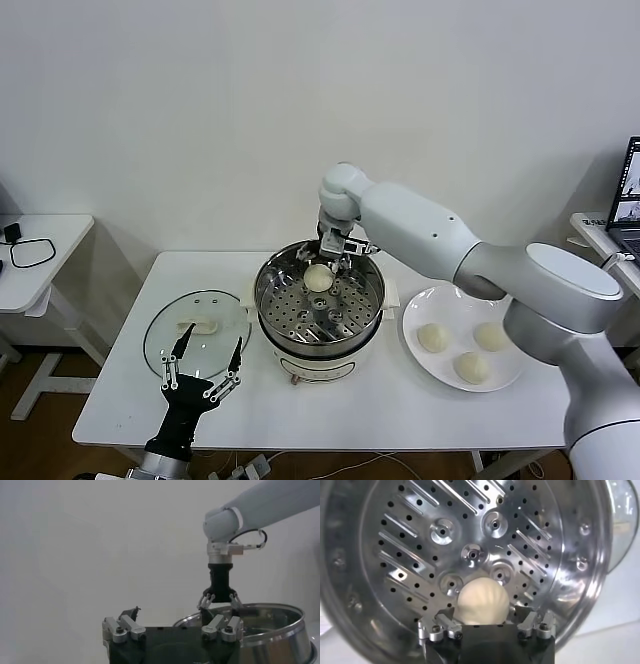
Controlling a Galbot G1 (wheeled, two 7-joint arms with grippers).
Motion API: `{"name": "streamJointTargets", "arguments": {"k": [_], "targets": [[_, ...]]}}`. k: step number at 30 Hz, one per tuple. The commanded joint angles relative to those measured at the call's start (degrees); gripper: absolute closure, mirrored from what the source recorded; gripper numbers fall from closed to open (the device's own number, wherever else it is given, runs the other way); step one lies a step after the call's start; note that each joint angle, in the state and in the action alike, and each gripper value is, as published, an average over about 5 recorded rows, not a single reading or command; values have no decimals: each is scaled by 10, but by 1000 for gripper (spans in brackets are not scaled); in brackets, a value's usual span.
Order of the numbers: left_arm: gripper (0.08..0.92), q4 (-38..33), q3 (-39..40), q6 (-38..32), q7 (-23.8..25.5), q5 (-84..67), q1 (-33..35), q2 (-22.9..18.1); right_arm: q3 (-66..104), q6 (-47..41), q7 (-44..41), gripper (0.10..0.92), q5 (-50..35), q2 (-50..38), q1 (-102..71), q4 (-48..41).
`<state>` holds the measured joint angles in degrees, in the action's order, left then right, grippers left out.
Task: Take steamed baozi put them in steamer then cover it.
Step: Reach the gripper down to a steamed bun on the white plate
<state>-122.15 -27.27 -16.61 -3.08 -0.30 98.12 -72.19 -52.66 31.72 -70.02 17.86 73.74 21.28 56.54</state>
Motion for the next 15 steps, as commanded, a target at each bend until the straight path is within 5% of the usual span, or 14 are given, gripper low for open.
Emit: {"name": "streamJointTargets", "arguments": {"k": [1, 6, 15], "targets": [[177, 0, 1, 1, 0, 0, -1, 0, -34, -153, -44, 203, -203, -102, 73, 72], [177, 0, 8, 2, 1, 2, -3, 1, -113, -305, -64, 203, -328, -205, 154, 81], [177, -2, 14, 3, 1, 3, -6, 1, -206, -367, -4, 203, -391, -340, 92, 80]]}}
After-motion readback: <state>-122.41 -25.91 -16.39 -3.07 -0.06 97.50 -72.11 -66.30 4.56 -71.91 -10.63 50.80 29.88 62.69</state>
